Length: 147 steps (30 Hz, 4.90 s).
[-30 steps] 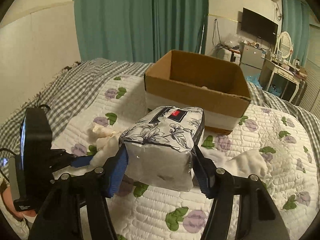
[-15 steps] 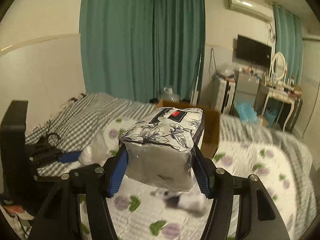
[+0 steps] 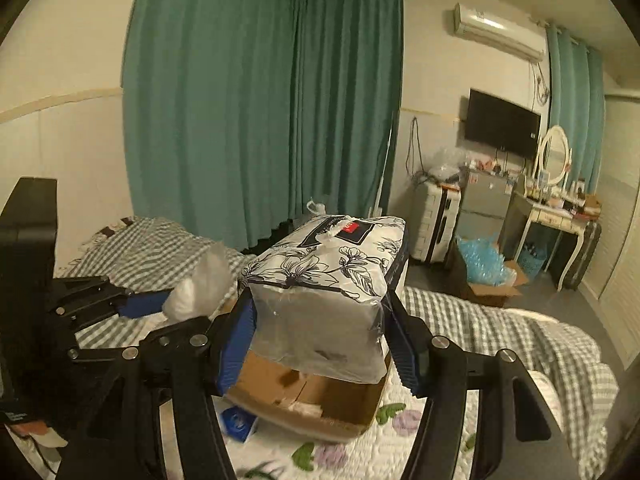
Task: Organize soft objects
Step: 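Drop the tissue pack and white cloth into the box with both grippers, then move both grippers to the white socks and cream lace cloth, then grasp the white sock with the right gripper while the left grasps the lace cloth, then place the sock and lace cloth into the box with both grippers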
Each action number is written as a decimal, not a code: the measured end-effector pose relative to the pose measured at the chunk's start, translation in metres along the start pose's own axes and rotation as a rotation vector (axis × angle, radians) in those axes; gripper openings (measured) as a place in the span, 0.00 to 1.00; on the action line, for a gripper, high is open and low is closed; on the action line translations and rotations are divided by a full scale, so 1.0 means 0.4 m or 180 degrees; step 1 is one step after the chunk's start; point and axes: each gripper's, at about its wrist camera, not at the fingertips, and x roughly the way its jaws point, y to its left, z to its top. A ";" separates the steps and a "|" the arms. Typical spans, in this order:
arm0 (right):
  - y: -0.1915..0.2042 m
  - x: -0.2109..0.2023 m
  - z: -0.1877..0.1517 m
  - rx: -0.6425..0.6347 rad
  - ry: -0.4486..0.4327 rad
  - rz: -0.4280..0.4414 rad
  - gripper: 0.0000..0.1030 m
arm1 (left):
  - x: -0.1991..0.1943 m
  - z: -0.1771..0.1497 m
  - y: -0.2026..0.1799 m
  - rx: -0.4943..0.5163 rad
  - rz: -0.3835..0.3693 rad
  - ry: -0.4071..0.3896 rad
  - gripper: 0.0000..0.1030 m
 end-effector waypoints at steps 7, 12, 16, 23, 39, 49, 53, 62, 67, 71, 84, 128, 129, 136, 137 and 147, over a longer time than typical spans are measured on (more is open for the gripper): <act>-0.072 0.215 -0.087 0.0043 0.0375 0.0102 0.60 | 0.197 -0.023 -0.003 -0.0004 0.0080 0.0201 0.33; -0.099 0.281 -0.134 -0.0079 0.0455 0.0085 0.69 | 0.253 -0.044 -0.007 0.0028 0.0159 0.0257 0.34; -0.125 0.278 -0.137 0.0037 0.0451 0.0122 0.81 | 0.256 -0.051 -0.005 -0.0002 0.0231 0.0371 0.57; -0.118 0.141 -0.056 0.0215 0.0187 0.0026 0.89 | 0.098 -0.020 0.029 -0.0081 0.0278 0.0135 0.69; 0.123 -0.406 0.074 -0.0200 -0.0189 -0.0270 0.95 | -0.534 -0.014 0.167 -0.0184 0.0100 -0.0885 0.86; 0.232 -0.370 -0.048 -0.0351 0.0008 -0.0052 0.95 | -0.469 -0.180 0.187 -0.0336 0.0142 -0.0628 0.86; 0.215 -0.228 -0.131 -0.0223 0.0367 0.0003 0.95 | -0.357 -0.236 0.200 -0.0482 0.0141 -0.0376 0.86; 0.191 0.041 -0.371 -0.0369 0.1352 0.0016 0.90 | -0.103 -0.411 0.186 -0.0497 0.0094 0.0293 0.86; 0.208 0.116 -0.446 -0.0471 0.1653 0.0066 0.85 | -0.011 -0.497 0.168 -0.0435 0.0061 0.0695 0.85; 0.207 0.166 -0.484 -0.0511 0.1828 0.0013 0.72 | 0.027 -0.522 0.165 -0.0459 -0.0021 0.0871 0.85; 0.204 0.157 -0.470 -0.0527 0.1705 0.0109 0.45 | 0.064 -0.526 0.209 -0.0679 -0.0195 0.0916 0.56; 0.187 0.029 -0.343 -0.0274 0.1180 0.0369 0.44 | 0.070 -0.480 0.145 -0.0418 -0.0109 0.0763 0.72; 0.185 0.039 -0.348 -0.0294 0.1210 0.0364 0.44 | 0.090 -0.485 0.141 -0.0382 -0.0135 0.0782 0.72; 0.155 0.082 -0.370 -0.0265 0.1378 0.0319 0.44 | 0.113 -0.481 0.137 -0.0338 -0.0276 0.0726 0.36; 0.153 0.080 -0.368 -0.0253 0.1365 0.0315 0.44 | 0.105 -0.481 0.138 -0.0346 -0.0294 0.0715 0.27; 0.131 -0.006 -0.263 -0.0075 0.0943 0.0286 0.44 | -0.118 -0.328 0.122 -0.0322 -0.0462 0.0069 0.24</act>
